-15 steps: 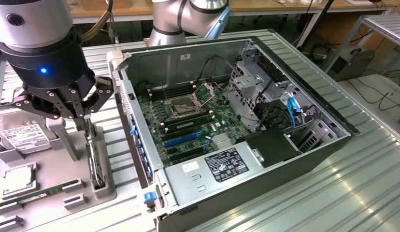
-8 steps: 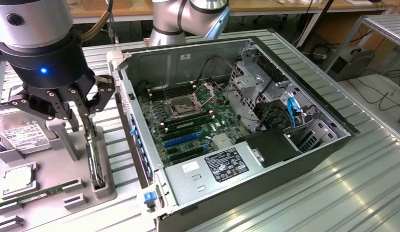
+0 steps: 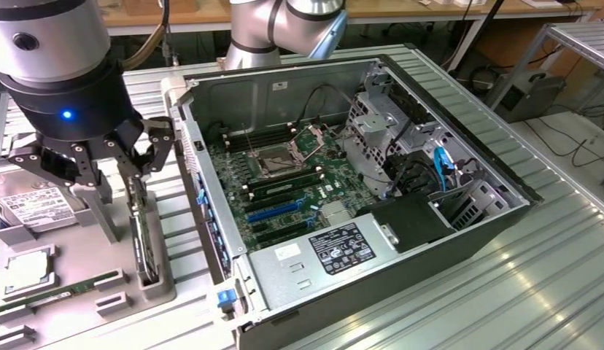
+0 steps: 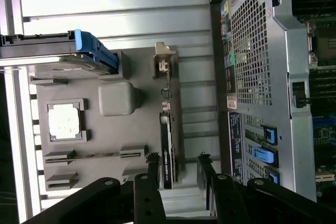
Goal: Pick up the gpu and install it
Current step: 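Pick up the gpu and move the gpu toward the slot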
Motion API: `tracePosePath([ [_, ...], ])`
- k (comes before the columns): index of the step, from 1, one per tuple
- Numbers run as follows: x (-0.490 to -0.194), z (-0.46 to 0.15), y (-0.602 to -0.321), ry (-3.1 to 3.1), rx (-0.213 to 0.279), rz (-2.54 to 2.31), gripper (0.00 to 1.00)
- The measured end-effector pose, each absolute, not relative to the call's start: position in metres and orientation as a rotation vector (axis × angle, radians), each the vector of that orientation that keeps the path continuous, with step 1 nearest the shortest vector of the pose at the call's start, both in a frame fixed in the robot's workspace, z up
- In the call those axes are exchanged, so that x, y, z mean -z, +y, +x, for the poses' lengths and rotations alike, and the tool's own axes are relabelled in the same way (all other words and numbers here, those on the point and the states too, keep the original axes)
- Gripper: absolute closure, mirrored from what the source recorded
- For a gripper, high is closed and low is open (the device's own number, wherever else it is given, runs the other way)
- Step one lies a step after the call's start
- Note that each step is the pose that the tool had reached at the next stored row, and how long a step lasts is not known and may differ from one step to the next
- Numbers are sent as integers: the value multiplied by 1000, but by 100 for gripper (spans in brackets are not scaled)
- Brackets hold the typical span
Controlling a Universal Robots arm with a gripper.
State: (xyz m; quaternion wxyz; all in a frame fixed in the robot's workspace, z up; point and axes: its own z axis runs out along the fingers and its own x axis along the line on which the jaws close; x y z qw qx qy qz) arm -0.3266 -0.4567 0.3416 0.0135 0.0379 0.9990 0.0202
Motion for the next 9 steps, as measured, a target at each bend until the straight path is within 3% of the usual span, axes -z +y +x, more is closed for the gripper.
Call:
tracePosePath([
  [9,-320,-338,-452,3112,-63,117,58],
])
